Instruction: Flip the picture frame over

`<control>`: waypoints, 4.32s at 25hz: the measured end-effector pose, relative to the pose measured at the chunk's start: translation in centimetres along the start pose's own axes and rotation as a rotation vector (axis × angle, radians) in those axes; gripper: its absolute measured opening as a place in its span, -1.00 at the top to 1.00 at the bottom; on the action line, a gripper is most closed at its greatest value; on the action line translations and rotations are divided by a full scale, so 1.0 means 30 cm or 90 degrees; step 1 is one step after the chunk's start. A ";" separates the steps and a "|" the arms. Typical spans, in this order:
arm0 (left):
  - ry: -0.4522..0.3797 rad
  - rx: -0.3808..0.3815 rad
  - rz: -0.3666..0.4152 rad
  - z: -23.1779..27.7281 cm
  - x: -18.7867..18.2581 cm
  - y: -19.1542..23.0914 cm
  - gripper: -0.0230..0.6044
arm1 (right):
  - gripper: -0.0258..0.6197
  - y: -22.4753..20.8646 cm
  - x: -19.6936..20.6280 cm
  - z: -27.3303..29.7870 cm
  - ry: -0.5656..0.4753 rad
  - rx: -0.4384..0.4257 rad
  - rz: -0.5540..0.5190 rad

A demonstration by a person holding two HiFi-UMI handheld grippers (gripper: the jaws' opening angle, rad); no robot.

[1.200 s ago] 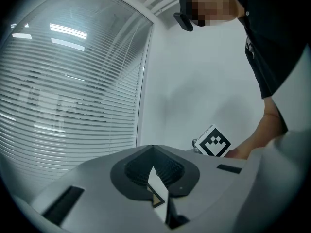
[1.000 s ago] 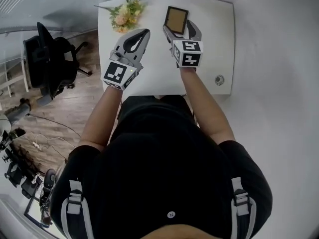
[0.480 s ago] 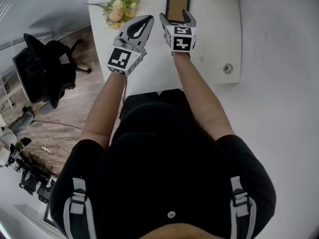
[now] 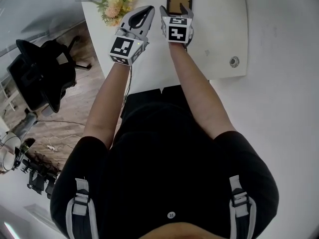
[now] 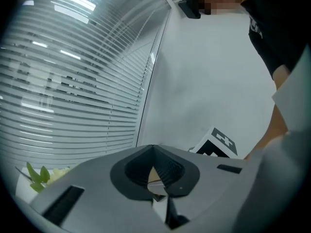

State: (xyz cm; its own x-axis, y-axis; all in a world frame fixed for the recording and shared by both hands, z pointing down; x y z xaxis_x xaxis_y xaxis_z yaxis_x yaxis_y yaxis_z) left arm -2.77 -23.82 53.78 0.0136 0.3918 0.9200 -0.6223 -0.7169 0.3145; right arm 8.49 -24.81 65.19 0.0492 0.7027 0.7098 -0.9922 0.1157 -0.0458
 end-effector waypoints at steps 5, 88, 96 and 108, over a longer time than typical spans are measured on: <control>0.015 -0.001 -0.010 0.033 0.049 0.042 0.92 | 0.01 0.021 0.039 0.065 0.019 0.006 0.008; -0.037 -0.078 0.028 -0.117 -0.104 -0.270 0.92 | 0.76 -0.067 -0.065 -0.390 -0.007 -0.252 0.213; -0.052 -0.078 0.027 -0.099 -0.092 -0.279 0.92 | 0.76 -0.070 -0.069 -0.402 -0.021 -0.327 0.279; -0.047 -0.093 0.021 -0.090 -0.065 -0.255 0.92 | 0.76 -0.085 -0.017 -0.362 -0.018 -0.508 0.545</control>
State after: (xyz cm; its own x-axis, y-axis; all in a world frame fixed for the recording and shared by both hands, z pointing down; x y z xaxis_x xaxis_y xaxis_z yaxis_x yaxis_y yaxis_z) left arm -0.16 -17.53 48.95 0.0454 0.3223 0.9455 -0.7302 -0.6352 0.2516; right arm 12.23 -17.83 57.33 -0.6131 0.7502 0.2478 -0.3460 0.0270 -0.9378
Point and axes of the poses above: the fingertips, and each gripper's own axes: z forward along the fingers, y to its left, x out of its underside, the point moved 4 cm from there along -z, backward along the fingers, and after that the axes turned 5 degrees about -z, right-handed, at the moved point
